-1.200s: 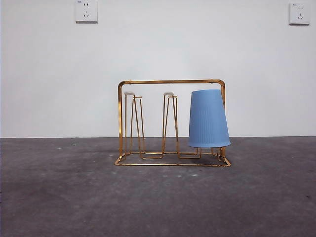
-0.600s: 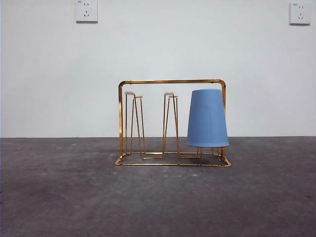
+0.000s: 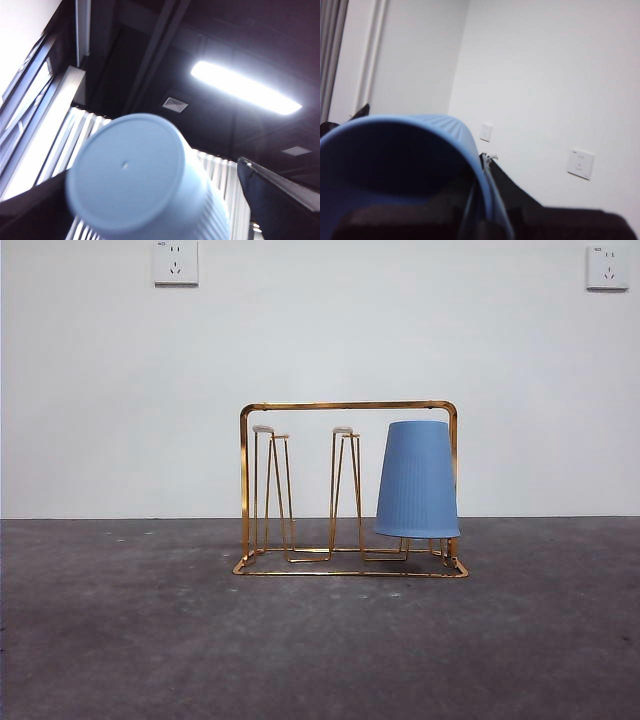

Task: Pick up cup 1,put cup 1 in the cup rack,pick up cup 2,put cup 2 in the cup rack

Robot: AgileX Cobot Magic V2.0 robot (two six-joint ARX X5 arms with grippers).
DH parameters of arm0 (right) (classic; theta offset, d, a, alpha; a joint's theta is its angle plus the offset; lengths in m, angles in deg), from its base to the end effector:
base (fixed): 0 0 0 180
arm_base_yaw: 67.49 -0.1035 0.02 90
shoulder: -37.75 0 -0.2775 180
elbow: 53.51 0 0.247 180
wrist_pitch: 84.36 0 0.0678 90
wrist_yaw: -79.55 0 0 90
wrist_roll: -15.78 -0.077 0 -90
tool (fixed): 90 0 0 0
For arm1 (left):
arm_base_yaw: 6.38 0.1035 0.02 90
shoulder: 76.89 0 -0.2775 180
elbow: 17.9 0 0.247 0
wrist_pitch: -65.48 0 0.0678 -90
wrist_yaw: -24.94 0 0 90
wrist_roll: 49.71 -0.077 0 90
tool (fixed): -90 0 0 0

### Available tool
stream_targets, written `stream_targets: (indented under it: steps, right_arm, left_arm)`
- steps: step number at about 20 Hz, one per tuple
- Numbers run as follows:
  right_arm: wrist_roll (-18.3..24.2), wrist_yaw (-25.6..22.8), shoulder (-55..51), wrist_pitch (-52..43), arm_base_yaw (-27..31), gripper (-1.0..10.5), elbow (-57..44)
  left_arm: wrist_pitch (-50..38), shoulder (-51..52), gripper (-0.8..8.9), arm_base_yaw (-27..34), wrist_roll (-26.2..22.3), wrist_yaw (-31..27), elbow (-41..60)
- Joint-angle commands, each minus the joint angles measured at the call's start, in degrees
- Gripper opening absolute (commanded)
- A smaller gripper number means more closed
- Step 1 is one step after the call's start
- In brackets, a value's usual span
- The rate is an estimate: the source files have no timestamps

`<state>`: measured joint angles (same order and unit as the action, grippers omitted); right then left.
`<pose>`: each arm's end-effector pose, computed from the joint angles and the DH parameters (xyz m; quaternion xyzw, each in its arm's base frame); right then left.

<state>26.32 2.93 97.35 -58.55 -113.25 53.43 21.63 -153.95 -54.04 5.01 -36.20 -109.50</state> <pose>0.1126 0.1412 0.5769 -0.0266 -0.2231 0.4663 0.8556 0.1529 -0.2230 0.5511 -0.3858 -0.1790 -0.7013 0.5722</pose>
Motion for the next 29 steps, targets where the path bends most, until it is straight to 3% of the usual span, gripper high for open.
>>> stream_targets:
  steps: [1, 5, 10, 15, 20, 25, 29]
  right_arm:
    - [-0.3, 0.0, 0.7, -1.8, 0.1, -0.1, -0.3]
    - [-0.5, 0.1, 1.4, -2.1, 0.1, -0.1, -0.3]
    - [-0.5, 0.1, 1.7, -2.4, 0.1, -0.1, -0.3]
    - [-0.5, 0.1, 1.7, -2.4, 0.1, -0.1, -0.3]
    - [-0.5, 0.0, 1.7, -1.6, 0.1, 0.1, -0.3]
    - [-0.5, -1.1, 1.2, 1.2, 0.1, 2.5, -0.2]
    - [-0.4, -4.7, -0.4, 6.4, 0.1, 2.6, -0.2]
  left_arm:
    - [-1.3, 0.0, 4.99, 0.1, 0.8, 0.1, 0.2]
    - [-1.3, 0.0, 4.58, 0.1, 0.8, 0.1, 0.2]
    - [-1.3, 0.0, 1.8, 0.1, 0.7, 0.1, 0.2]
    - [-1.3, 0.0, -0.1, 0.1, 0.7, 0.1, 0.2]
    - [-0.6, 0.0, -0.08, 0.4, 0.7, 0.1, 0.2]
    - [0.0, 0.3, -0.08, 2.4, 0.8, 2.1, 0.2]
    - [2.5, 1.7, -0.08, 5.5, 1.0, 3.0, 0.2]
